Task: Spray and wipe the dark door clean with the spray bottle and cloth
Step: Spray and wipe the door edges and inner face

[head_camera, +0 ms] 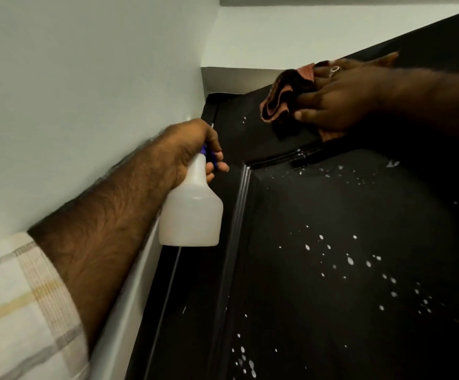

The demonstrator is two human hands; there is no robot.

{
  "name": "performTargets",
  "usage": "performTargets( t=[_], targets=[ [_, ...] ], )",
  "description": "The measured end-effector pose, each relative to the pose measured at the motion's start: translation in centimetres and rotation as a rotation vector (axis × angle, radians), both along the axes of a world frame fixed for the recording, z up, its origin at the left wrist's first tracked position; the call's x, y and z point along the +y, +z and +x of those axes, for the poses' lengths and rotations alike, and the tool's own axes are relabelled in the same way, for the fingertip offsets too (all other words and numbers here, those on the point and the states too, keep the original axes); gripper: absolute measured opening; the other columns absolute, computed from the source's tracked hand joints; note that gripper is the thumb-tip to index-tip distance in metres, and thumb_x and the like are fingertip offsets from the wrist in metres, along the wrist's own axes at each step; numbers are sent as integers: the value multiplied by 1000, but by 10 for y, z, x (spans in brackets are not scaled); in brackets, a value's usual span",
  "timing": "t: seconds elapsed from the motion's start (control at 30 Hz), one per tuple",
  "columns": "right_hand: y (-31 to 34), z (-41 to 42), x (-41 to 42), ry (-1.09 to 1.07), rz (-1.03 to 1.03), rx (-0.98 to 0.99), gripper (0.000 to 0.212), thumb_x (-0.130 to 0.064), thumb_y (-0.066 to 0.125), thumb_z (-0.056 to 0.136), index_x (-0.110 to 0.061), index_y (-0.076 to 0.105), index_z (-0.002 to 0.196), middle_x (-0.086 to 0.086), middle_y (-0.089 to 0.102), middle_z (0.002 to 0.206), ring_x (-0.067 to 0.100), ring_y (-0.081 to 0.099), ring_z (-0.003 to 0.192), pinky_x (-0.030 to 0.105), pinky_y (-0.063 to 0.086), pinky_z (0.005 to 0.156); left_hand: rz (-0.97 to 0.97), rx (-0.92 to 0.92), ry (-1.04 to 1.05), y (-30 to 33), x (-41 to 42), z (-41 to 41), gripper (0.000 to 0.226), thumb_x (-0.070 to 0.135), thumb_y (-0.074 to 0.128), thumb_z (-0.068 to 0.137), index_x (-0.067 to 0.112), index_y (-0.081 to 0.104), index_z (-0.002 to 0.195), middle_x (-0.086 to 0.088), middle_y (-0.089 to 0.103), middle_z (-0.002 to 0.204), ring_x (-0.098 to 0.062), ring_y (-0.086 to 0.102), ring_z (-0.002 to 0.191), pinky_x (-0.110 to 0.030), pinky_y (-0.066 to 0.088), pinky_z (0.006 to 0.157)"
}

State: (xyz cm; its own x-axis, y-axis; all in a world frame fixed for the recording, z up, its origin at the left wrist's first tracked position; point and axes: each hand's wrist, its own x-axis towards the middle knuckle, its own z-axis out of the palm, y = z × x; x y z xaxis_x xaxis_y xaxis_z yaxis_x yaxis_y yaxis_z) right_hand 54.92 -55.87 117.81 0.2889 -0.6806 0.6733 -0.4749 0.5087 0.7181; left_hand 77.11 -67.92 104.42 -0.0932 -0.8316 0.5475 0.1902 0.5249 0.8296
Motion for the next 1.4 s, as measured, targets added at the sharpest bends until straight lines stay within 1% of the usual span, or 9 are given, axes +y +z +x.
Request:
performTargets(
  t=[0.23,0.37,0.57,0.73,0.9,1.0,1.17,1.3,1.4],
  targets=[
    [11,64,-100,69,-42,-67,65,-66,20,108,-41,15,168,1,7,179,28,-1,165,56,-6,131,26,26,69,-1,-15,9,34,8,61,83,1,71,114,-18,81,92,-19,67,64,-26,54,50],
    [-6,80,-125,52,76,11,61,-60,22,111,-40,17,168,1,13,178,27,2,165,54,-6,131,3,11,74,0,-21,8,47,5,60,83,5,66,130,-19,80,94,-19,62,53,-26,53,46],
    [-46,62,-95,27,366,96,56,-57,27,112,-43,22,166,-3,19,177,23,2,165,53,0,133,10,18,27,-2,-6,14,25,6,58,85,1,68,106,-17,77,83,-17,59,41,-26,53,48],
    [-41,45,-83,86,41,3,65,-65,16,109,-40,9,169,1,5,179,28,-2,165,56,-5,132,-22,-14,28,0,0,14,23,7,58,86,2,68,105,-18,80,98,-14,57,44,-26,52,48],
    [-5,77,-127,126,-149,-139,67,-59,32,108,-31,23,168,10,14,177,37,4,164,61,-8,130,-2,3,43,-1,-13,9,44,5,59,84,1,66,127,-20,80,97,-16,60,44,-27,53,47],
    [11,104,-163,104,-63,-135,67,-62,43,105,-37,30,166,6,25,175,35,16,162,60,-1,131,-21,15,67,-1,-19,10,48,2,58,85,1,64,133,-21,79,95,-17,59,37,-28,54,47],
    [7,107,-172,69,94,-56,65,-60,37,108,-36,25,167,1,22,176,31,14,163,54,9,132,-24,-7,79,0,-13,8,52,1,56,91,5,56,142,-21,75,99,-17,56,30,-27,53,42],
    [-29,93,-145,41,309,150,53,-53,46,109,-35,42,159,1,35,169,32,24,159,55,21,130,-34,-30,59,-8,-4,10,46,-1,55,87,4,62,132,-21,76,96,-19,62,44,-25,53,47],
    [-55,78,-98,110,451,98,42,-46,46,111,-35,52,151,1,52,156,27,43,148,54,35,123,-13,-42,28,-13,9,14,38,5,58,84,5,65,122,-18,80,93,-19,67,55,-28,58,55]
  ],
)
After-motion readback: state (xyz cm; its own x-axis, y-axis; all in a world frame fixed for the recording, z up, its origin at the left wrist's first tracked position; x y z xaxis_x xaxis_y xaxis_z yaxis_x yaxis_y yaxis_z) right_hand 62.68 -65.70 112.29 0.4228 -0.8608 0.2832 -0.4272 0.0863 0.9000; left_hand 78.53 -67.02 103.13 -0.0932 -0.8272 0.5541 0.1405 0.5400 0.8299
